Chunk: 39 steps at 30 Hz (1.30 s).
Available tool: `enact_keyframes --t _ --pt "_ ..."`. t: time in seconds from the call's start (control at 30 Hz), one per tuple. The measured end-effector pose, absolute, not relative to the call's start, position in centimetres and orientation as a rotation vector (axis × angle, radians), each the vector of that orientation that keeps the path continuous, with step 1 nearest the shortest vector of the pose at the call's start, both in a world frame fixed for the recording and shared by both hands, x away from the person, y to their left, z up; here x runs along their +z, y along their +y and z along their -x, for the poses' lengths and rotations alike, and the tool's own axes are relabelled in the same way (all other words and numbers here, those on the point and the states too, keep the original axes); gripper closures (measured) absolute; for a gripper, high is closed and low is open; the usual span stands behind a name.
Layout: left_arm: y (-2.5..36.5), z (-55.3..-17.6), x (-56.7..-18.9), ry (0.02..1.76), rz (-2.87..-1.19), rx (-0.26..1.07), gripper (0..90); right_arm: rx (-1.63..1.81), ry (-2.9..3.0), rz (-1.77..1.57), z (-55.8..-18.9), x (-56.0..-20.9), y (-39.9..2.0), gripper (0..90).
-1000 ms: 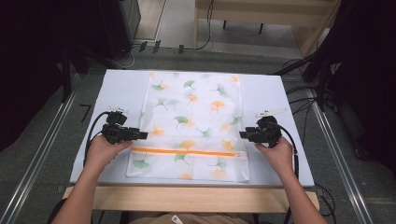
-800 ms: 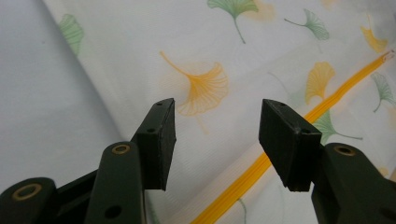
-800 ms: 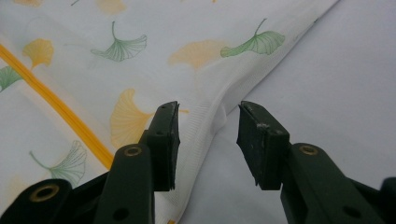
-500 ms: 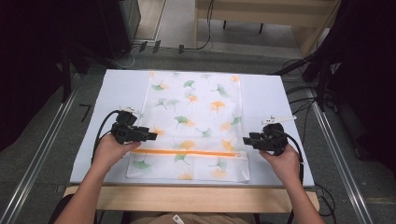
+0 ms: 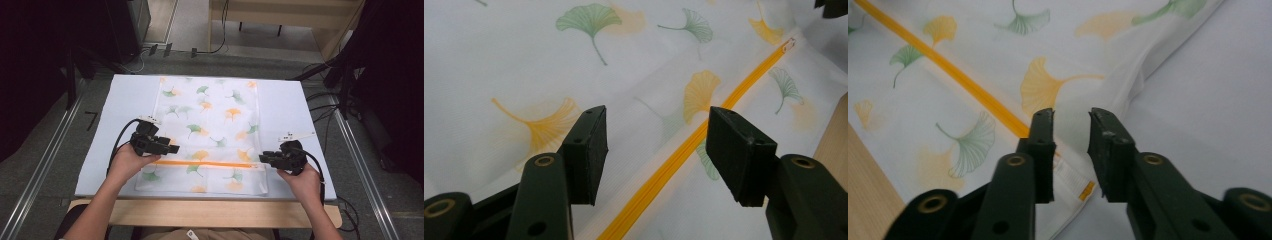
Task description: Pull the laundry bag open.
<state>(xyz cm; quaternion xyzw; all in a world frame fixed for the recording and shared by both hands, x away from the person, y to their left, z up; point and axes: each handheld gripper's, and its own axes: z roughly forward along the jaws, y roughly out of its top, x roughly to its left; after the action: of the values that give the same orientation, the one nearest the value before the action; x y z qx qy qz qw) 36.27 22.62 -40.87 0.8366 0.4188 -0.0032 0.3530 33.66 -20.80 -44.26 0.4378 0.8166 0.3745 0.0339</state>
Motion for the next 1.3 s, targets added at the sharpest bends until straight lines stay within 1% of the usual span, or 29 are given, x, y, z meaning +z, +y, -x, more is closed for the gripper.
enact_keyframes --t 0.07,0.1,0.3,0.43,0.63,0.7,0.8,0.87,0.93,1.03,1.13,1.27,1.3 --pt "22.1 -36.3 -40.9 1.069 -2.171 -0.011 42.8 1.109 2.545 -1.347 -33.7 -44.8 -20.4 88.6" --pt "21.8 -36.3 -40.9 1.062 -2.177 -0.012 42.8 1.105 2.559 -1.350 -33.8 -44.9 -20.3 90.0" --pt "20.7 -36.1 -41.0 1.022 -2.204 -0.020 42.7 1.071 2.589 -1.359 -33.7 -45.1 -19.7 90.0" --pt "19.9 -35.9 -41.0 0.996 -2.210 -0.019 42.7 1.027 2.569 -1.352 -33.4 -45.2 -20.3 87.9" --pt "18.1 -36.2 -41.1 0.939 -2.222 -0.034 42.8 0.977 2.555 -1.349 -32.7 -45.4 -20.7 81.2" --pt "17.6 -36.3 -41.2 0.927 -2.230 -0.037 42.7 0.965 2.558 -1.351 -32.5 -45.6 -20.9 78.3" --pt "16.9 -36.5 -41.3 0.928 -2.231 -0.050 42.7 0.939 2.563 -1.340 -32.3 -46.0 -21.0 71.0" --pt "16.6 -36.6 -41.3 0.953 -2.221 -0.088 42.9 0.944 2.582 -1.337 -32.4 -46.3 -21.0 67.3" --pt "16.3 -36.8 -41.3 0.966 -2.204 -0.095 44.6 0.957 2.583 -1.335 -32.5 -46.5 -20.9 66.4" --pt "16.1 -36.9 -41.3 0.954 -2.197 -0.098 43.4 0.969 2.576 -1.309 -32.5 -46.6 -20.5 62.8" --pt "15.7 -36.9 -41.5 0.938 -2.208 -0.095 40.9 0.962 2.567 -1.273 -32.6 -46.7 -20.0 61.9" --pt "15.5 -36.9 -41.7 0.928 -2.206 -0.100 40.9 0.952 2.540 -1.278 -32.4 -46.8 -19.8 63.5" --pt "15.3 -36.8 -41.7 0.916 -2.198 -0.119 40.6 0.947 2.527 -1.288 -32.3 -46.8 -19.7 63.9"
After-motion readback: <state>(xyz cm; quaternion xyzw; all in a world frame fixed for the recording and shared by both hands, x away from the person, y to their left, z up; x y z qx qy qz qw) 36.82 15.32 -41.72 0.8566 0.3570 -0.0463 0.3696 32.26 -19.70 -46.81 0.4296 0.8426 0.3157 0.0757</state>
